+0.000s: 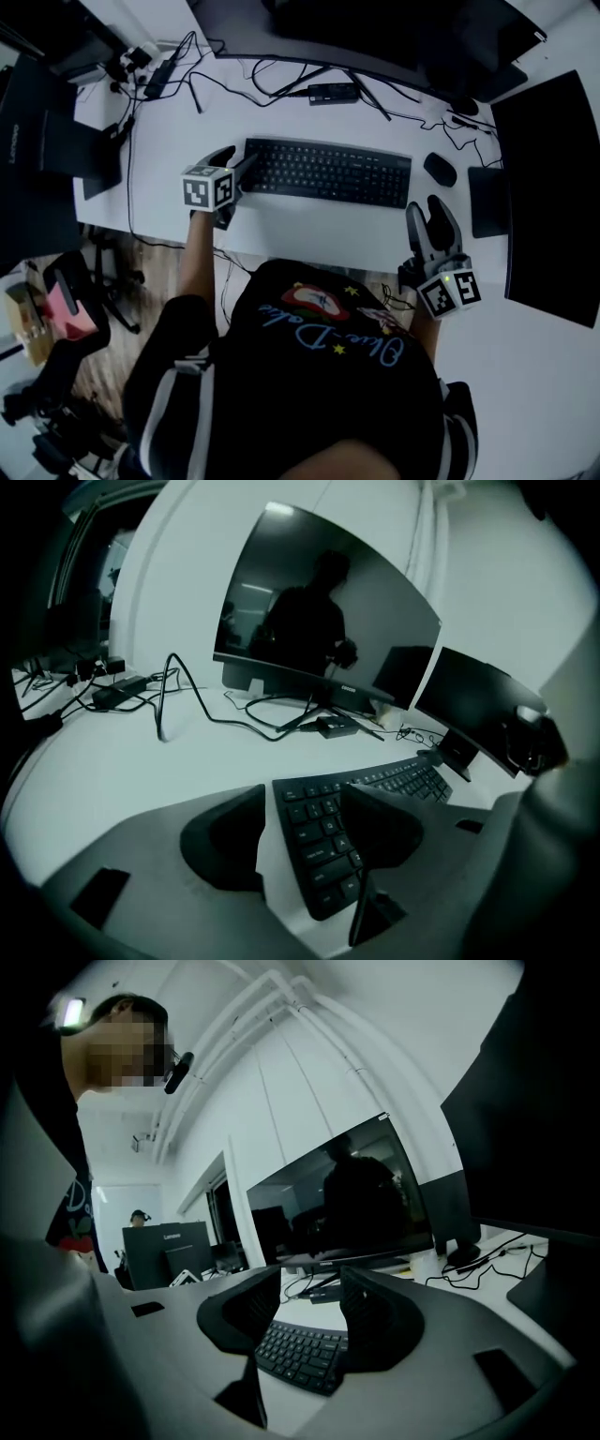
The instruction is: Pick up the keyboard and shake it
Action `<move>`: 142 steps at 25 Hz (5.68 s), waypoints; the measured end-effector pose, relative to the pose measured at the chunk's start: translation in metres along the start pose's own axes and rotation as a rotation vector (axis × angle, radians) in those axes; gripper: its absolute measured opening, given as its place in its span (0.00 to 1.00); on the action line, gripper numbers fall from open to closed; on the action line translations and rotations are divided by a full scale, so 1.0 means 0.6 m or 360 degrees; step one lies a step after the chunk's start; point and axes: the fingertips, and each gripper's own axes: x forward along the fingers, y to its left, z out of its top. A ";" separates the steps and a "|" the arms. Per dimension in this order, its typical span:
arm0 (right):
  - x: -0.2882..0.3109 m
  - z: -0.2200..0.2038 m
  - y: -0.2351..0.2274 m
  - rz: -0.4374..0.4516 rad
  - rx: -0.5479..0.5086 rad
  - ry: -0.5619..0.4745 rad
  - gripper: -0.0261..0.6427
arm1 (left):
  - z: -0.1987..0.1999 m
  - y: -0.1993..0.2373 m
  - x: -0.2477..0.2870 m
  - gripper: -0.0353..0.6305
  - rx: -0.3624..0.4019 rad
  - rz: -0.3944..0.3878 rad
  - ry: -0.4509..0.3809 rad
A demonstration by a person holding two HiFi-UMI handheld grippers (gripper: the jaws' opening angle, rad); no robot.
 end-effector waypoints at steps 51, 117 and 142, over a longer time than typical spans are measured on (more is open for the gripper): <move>0.084 -0.322 -0.218 -0.0166 0.0172 0.1019 0.36 | -0.027 -0.007 0.093 0.44 -0.0083 -0.0088 0.0165; 0.031 0.164 -0.085 -0.0318 -0.0959 -0.0473 0.31 | 0.321 -0.168 -0.216 0.45 0.0387 0.0088 -0.0994; -0.018 0.245 -0.034 -0.0357 -0.1126 -0.0712 0.31 | 0.378 -0.210 -0.296 0.46 0.0503 0.0087 -0.1243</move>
